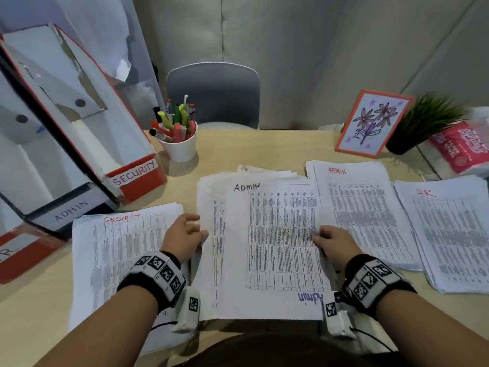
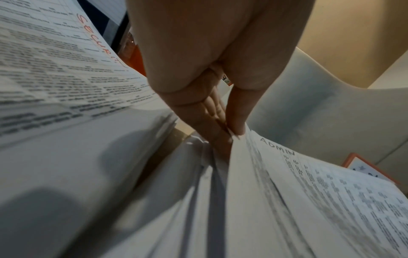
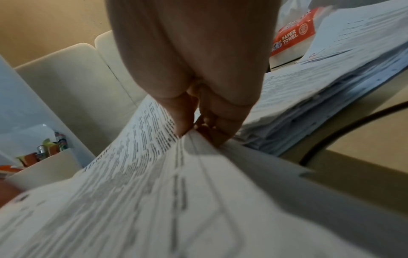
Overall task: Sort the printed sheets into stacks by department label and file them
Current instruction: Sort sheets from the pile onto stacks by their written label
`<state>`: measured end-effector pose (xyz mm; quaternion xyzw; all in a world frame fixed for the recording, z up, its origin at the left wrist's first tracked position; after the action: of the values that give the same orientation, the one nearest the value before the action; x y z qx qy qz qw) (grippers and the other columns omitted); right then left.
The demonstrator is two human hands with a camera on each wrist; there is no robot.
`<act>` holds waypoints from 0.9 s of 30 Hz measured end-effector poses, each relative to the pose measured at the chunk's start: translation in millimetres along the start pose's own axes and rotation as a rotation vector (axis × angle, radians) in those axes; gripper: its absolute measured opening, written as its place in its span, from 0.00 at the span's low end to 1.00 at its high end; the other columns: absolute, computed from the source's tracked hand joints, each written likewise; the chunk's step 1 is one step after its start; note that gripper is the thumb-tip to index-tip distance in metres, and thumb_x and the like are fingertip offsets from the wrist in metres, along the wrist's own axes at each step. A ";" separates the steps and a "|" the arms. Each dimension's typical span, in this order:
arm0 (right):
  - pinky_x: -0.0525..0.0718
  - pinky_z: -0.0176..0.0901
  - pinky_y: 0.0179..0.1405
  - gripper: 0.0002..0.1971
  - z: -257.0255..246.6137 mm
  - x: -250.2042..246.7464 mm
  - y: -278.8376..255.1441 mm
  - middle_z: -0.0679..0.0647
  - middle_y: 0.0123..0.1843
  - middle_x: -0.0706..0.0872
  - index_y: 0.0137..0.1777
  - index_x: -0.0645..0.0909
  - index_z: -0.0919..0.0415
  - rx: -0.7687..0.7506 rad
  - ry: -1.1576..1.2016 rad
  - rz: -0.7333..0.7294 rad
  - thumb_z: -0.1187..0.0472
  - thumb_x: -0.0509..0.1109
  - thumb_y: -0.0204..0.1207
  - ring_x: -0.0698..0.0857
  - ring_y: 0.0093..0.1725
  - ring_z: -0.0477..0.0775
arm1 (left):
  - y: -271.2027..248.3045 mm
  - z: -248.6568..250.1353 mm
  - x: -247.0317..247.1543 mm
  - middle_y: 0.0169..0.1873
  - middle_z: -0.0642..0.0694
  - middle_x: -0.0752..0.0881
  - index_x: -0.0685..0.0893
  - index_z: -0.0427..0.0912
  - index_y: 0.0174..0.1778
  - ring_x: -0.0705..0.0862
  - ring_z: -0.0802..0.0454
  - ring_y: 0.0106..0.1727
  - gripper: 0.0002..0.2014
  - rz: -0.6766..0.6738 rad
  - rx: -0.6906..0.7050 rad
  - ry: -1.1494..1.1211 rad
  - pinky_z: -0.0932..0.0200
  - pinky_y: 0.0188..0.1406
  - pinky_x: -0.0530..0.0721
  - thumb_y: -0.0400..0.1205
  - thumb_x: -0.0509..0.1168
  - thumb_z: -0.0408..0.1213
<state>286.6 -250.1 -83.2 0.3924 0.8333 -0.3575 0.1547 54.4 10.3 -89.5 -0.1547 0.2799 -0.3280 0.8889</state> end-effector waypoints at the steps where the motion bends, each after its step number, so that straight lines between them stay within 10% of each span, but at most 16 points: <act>1: 0.77 0.41 0.44 0.11 -0.2 -1.4 1.0 0.52 0.33 0.80 0.34 0.77 0.58 0.005 0.012 0.008 0.66 0.68 0.78 0.80 0.42 0.53 | -0.4 0.5 0.9 0.41 0.45 0.87 0.79 0.41 0.60 0.86 0.50 0.42 0.17 -0.002 -0.006 0.056 0.61 0.38 0.80 0.77 0.73 0.33; 6: 0.82 0.49 0.62 0.11 2.6 -19.8 11.1 0.55 0.48 0.86 0.56 0.83 0.63 0.104 0.155 0.102 0.68 0.74 0.74 0.85 0.52 0.55 | -1.2 -2.8 5.6 0.43 0.45 0.84 0.83 0.35 0.59 0.80 0.50 0.44 0.15 0.027 -0.028 0.172 0.61 0.46 0.72 0.78 0.72 0.34; 12: 0.78 0.38 0.38 0.16 5.4 -106.4 35.6 0.57 0.49 0.84 0.63 0.82 0.65 0.137 0.181 0.224 0.68 0.71 0.76 0.82 0.39 0.49 | 4.4 -12.3 5.0 0.45 0.41 0.86 0.83 0.34 0.61 0.83 0.46 0.44 0.17 0.023 -0.041 0.187 0.55 0.51 0.78 0.77 0.73 0.35; 19: 0.84 0.46 0.49 0.11 23.4 -197.8 64.9 0.50 0.39 0.85 0.59 0.85 0.63 0.207 0.044 0.352 0.65 0.68 0.79 0.82 0.40 0.51 | 12.7 -17.8 7.2 0.48 0.38 0.87 0.84 0.37 0.56 0.84 0.40 0.51 0.15 0.035 -0.066 0.188 0.46 0.60 0.78 0.75 0.75 0.37; 27: 0.81 0.39 0.49 0.16 38.4 -202.0 84.3 0.61 0.61 0.87 0.60 0.85 0.63 0.299 -0.023 0.372 0.73 0.59 0.79 0.85 0.54 0.60 | 92.6 -143.3 -11.3 0.44 0.45 0.91 0.86 0.47 0.52 0.88 0.42 0.47 0.33 0.021 -0.103 0.180 0.38 0.56 0.83 0.57 0.77 0.64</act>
<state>480.3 -350.5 -41.2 0.5537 0.6825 -0.4467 0.1676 7.4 73.0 -241.5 -0.1674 0.3766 -0.3164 0.8544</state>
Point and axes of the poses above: each hand's wrist, its own y-axis towards the middle knuckle, its own x-axis out of the palm, z = x × y, the point moved 3 cm from there along y, towards the middle knuckle
